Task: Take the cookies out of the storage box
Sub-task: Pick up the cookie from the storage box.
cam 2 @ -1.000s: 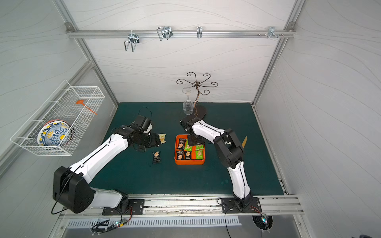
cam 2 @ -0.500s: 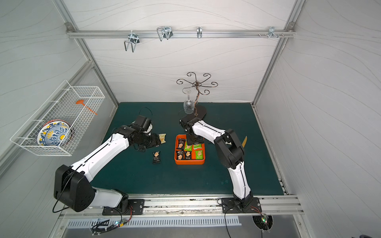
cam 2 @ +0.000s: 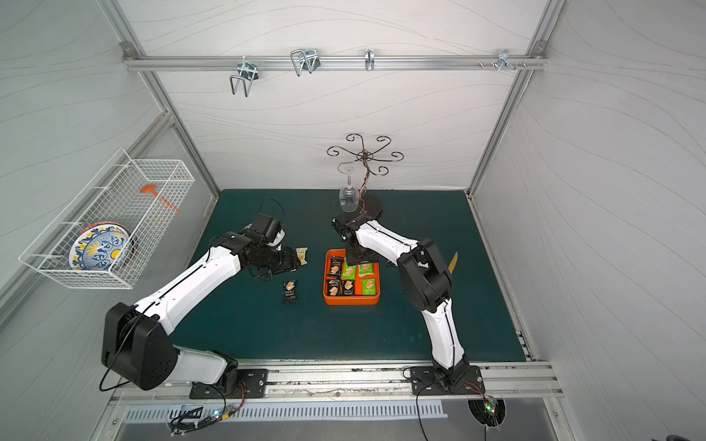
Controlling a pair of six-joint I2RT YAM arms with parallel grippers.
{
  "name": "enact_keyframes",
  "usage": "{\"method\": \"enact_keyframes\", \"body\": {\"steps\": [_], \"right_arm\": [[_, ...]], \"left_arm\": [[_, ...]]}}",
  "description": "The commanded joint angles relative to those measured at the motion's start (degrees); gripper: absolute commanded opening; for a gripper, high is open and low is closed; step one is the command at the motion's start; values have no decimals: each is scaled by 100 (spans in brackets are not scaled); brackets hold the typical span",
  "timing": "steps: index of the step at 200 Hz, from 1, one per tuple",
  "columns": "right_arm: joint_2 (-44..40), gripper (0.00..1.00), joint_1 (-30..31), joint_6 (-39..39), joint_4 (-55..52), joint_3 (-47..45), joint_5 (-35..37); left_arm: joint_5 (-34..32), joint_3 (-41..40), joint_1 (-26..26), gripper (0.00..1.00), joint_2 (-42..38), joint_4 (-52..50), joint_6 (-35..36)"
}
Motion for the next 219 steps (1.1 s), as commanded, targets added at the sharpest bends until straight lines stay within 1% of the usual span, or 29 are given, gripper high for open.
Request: {"method": "enact_keyframes", "body": {"steps": [1,68,133,156,167,219], "right_arm": [[181,64,-56,37,-56,0,-150],[327,60,-115,54,53,-53,-279],[230,49,-209,73,246,-227,-475],[235,48,-258,91,238,-237,-505],[207,45,-264,89,248,-256,-506],[-16,45,-257,68,152,-229,-454]], "left_arm": [[37,4,40,68,8,142,60],[8,6,58,68,-2,101,60],[-6,24,67,68,18,89,69],[4,38,74,68,15,80,78],[-3,36,69,68,17,80,78],[-18,20,75,68,8,80,78]]}}
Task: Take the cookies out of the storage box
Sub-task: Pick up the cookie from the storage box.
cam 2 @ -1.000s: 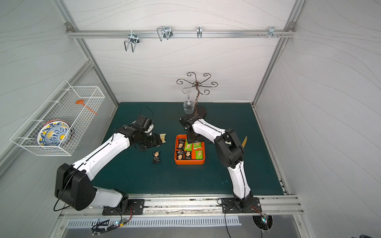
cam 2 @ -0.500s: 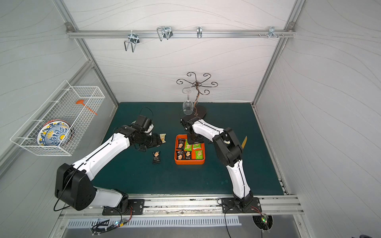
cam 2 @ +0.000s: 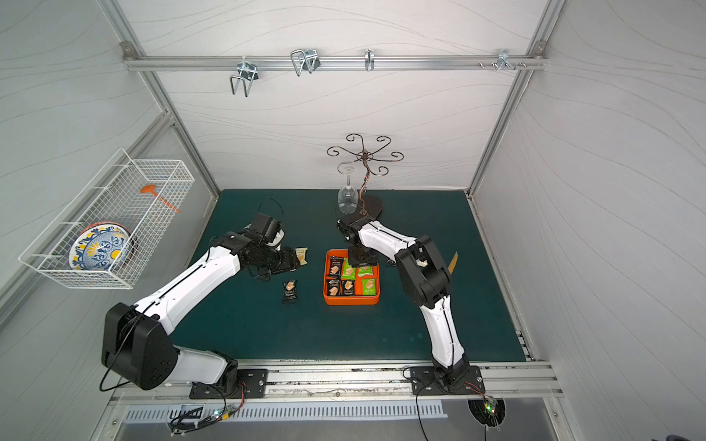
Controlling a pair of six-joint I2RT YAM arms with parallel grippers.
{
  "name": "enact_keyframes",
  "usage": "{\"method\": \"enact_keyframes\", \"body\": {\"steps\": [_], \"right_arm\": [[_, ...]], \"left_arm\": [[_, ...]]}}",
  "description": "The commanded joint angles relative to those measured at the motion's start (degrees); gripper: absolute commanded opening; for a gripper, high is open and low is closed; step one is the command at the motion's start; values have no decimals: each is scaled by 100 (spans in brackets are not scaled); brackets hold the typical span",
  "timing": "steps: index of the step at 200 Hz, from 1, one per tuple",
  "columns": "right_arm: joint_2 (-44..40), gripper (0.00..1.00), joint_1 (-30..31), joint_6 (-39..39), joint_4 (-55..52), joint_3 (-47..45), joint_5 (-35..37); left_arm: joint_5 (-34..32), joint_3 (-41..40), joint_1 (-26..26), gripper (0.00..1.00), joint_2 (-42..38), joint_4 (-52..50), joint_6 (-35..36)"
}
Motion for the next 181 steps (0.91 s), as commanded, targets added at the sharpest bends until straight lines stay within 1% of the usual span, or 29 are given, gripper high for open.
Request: {"method": "enact_keyframes", "body": {"steps": [1,51,114,144,181], "right_arm": [[-239,45,-41,49,-94,-76,5],[-738,45,38,97,-148,-118,-5],[-1419,44,43,152,-174,-408,-56],[-1853,44,-134,90,-185,-762,-29],[-2466,44,-546,-63,-5,-1543,-137]], "left_arm": [[-16,29,38,68,9,80,74],[10,20,38,68,44,80,56],[1,24,38,68,44,47,21],[17,25,38,68,75,30,-23],[31,6,38,68,156,27,-84]]}}
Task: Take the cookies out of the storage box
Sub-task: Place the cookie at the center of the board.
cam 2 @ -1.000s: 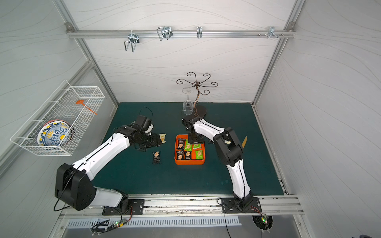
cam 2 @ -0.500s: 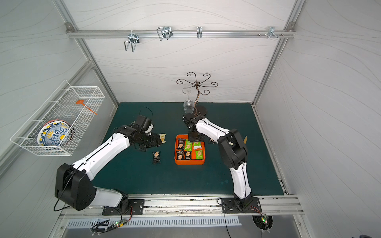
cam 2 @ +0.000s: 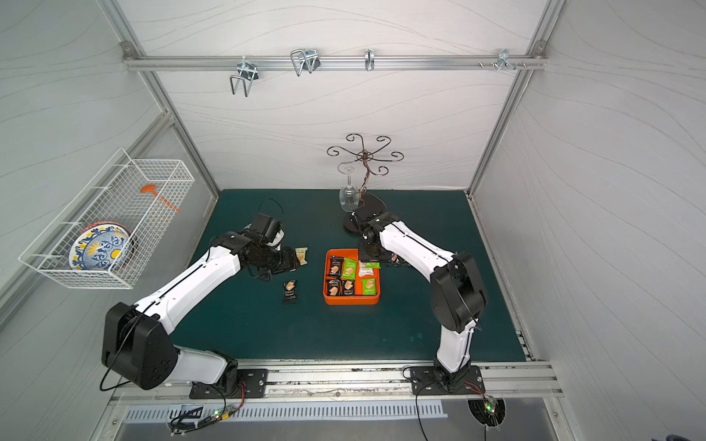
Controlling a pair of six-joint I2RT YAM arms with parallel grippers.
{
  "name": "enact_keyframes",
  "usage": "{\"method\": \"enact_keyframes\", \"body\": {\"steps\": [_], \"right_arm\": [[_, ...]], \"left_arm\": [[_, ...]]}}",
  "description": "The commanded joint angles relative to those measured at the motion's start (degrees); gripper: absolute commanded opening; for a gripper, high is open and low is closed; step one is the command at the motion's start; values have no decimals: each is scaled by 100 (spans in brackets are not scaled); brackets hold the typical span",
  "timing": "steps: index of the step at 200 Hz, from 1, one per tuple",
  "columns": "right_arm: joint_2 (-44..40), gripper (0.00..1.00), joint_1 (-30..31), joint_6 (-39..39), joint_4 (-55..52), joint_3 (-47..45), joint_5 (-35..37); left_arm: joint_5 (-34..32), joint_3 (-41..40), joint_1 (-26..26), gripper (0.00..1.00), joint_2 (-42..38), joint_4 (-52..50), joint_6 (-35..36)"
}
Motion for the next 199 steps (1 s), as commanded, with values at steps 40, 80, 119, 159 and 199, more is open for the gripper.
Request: {"method": "enact_keyframes", "body": {"steps": [40,80,119,159,199], "right_arm": [[-818,44,-761,-346,245,-1251,-197],[-791,45,-982,-536,581,-1850,-166],[-510,46,-1045,-633,939,-2081,-347],[-127,47,-1017,-801,1106,-1974,-268],[195,47,-1009,-800,1190,-1932,-276]], "left_arm": [[163,11,38,67,261,75,-165],[287,64,38,67,391,51,-208],[239,40,38,67,382,40,-263],[191,7,38,67,366,15,-263],[142,-87,38,67,284,58,-315]]}}
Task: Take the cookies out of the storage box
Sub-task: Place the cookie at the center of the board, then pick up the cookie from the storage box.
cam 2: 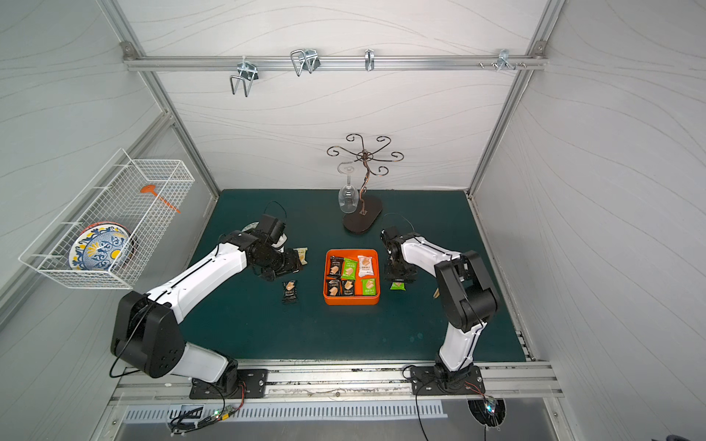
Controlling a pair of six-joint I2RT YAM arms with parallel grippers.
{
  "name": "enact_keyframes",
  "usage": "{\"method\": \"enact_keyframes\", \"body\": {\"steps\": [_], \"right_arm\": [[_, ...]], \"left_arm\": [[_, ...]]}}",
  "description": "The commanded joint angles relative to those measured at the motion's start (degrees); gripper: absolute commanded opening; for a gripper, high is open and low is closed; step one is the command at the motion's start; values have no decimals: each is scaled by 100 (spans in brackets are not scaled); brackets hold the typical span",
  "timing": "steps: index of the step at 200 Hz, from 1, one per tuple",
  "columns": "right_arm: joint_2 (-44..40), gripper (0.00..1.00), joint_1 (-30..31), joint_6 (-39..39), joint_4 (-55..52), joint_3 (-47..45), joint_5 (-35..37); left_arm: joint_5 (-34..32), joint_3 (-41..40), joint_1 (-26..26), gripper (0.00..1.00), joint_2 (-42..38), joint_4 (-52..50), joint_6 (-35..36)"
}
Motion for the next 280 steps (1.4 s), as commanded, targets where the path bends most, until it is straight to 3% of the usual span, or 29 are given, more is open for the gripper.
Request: {"method": "enact_keyframes", "body": {"steps": [1,25,74,134,181,231,280], "right_arm": [[132,47,-4,-59,80,85,-3],[172,49,10,-37,48,129,-14],[-152,63,50,60,-144,197,-81],[-893,65,224,204,-952,564,111],[-1213,66,794,539,-1251,817,86],[-875,65,1575,950,-1174,1193,94],[-392,64,1727,1089,-962,1293,98]], "left_arm": [[-48,-75,38,67,-78,49,-57],[-66,-98,38,67,-101,19,-58],[-84,-169,37,67,-157,62,-101],[-22,-9,38,67,-62,37,-53],[-201,20,38,67,-31,188,76],[-47,-108,156,67,-47,335,41],[84,-121,196,67,-111,370,30]]}}
